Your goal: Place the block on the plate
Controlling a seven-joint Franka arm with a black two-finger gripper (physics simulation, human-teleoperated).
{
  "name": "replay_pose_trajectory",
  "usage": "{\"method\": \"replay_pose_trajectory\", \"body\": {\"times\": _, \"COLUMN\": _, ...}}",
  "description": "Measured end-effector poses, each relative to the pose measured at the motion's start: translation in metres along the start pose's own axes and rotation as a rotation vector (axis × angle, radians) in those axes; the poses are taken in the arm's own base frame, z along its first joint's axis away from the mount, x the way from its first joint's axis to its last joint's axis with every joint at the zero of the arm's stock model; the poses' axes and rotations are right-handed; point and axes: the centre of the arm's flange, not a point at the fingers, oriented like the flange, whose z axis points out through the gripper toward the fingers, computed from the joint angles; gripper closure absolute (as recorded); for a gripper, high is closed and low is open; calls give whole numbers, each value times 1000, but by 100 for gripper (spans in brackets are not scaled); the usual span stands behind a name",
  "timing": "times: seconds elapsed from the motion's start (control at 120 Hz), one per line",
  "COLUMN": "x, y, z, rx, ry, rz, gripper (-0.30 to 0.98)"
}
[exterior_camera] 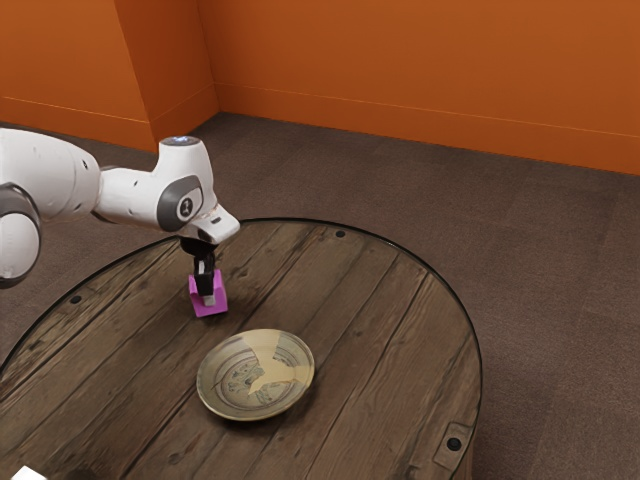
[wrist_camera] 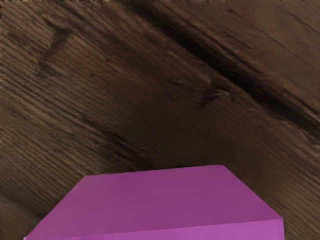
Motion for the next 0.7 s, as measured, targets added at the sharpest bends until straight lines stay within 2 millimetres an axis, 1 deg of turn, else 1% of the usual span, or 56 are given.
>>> {"method": "replay_pose_trajectory", "body": {"times": 0.133, "x": 0, "y": -1, "z": -4, "rx": 10, "ry": 3, "rz": 8, "gripper": 29}}
{"method": "replay_pose_trajectory", "body": {"times": 0.292, "x": 4, "y": 1, "z": -20, "rx": 35, "ry": 12, "rz": 19, "gripper": 31}}
{"method": "replay_pose_trajectory", "body": {"times": 0.367, "x": 10, "y": 7, "z": -28, "rx": 44, "ry": 14, "rz": 31, "gripper": 31}}
{"method": "replay_pose_trajectory", "body": {"times": 0.433, "x": 16, "y": 18, "z": -37, "rx": 49, "ry": 14, "rz": 45, "gripper": 31}}
{"method": "replay_pose_trajectory", "body": {"times": 0.533, "x": 26, "y": 43, "z": -50, "rx": 52, "ry": 11, "rz": 68, "gripper": 31}}
{"method": "replay_pose_trajectory", "body": {"times": 0.617, "x": 32, "y": 70, "z": -58, "rx": 52, "ry": 5, "rz": 85, "gripper": 31}}
{"method": "replay_pose_trajectory", "body": {"times": 0.7, "x": 48, "y": 98, "z": -66, "rx": 59, "ry": 3, "rz": 110, "gripper": 30}}
